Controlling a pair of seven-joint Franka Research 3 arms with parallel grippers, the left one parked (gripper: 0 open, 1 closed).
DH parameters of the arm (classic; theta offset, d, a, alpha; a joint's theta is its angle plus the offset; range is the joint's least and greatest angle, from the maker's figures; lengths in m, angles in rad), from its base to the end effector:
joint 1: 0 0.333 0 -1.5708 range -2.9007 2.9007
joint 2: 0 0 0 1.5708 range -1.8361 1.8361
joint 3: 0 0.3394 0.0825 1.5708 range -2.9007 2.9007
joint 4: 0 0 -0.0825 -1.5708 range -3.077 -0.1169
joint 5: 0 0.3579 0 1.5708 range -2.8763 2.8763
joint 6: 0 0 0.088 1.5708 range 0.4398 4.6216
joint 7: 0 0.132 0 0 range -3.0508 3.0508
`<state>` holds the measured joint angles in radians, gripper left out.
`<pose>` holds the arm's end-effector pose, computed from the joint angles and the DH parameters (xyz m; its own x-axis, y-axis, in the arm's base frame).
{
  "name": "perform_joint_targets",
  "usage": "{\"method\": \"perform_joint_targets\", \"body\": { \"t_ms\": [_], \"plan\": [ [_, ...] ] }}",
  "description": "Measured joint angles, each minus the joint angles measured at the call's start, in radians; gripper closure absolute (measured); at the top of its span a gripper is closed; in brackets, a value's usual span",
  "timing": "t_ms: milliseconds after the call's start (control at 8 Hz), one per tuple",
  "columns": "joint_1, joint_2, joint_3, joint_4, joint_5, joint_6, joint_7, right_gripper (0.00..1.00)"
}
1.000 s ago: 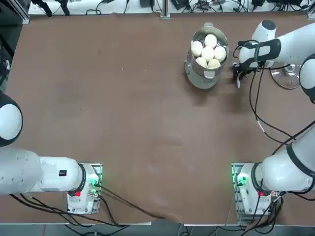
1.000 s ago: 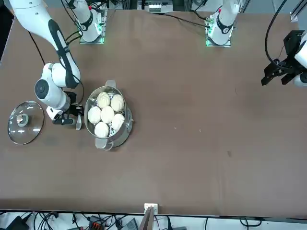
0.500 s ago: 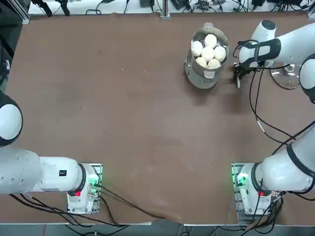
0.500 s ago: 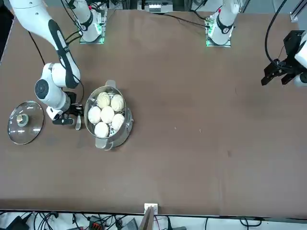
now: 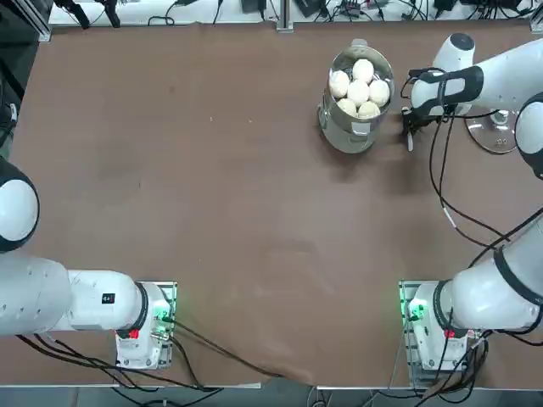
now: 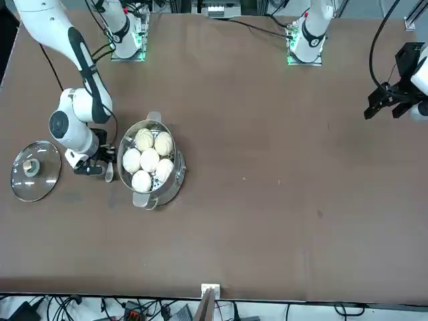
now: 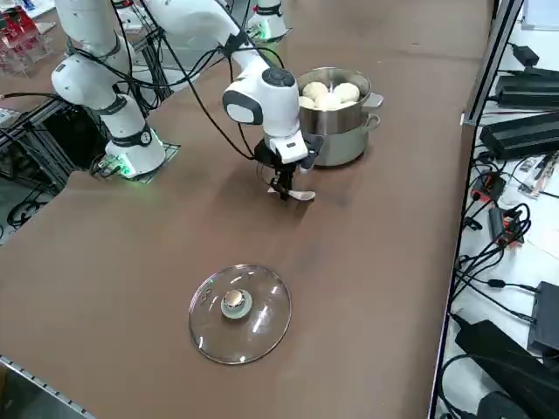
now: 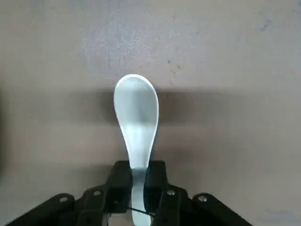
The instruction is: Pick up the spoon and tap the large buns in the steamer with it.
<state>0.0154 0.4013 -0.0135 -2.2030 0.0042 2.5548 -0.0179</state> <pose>0.5439 0.0010 0.2118 0.9986 0.0171 -0.0495 0.0172 -0.9998 0.0022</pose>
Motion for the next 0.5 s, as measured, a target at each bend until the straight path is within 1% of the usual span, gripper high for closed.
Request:
{"method": "perform_joint_targets", "body": {
  "t_ms": [500],
  "plan": [
    [0.000, -0.001, -0.001, 0.004, 0.000, -0.003, 0.000, 0.83]
  ]
}}
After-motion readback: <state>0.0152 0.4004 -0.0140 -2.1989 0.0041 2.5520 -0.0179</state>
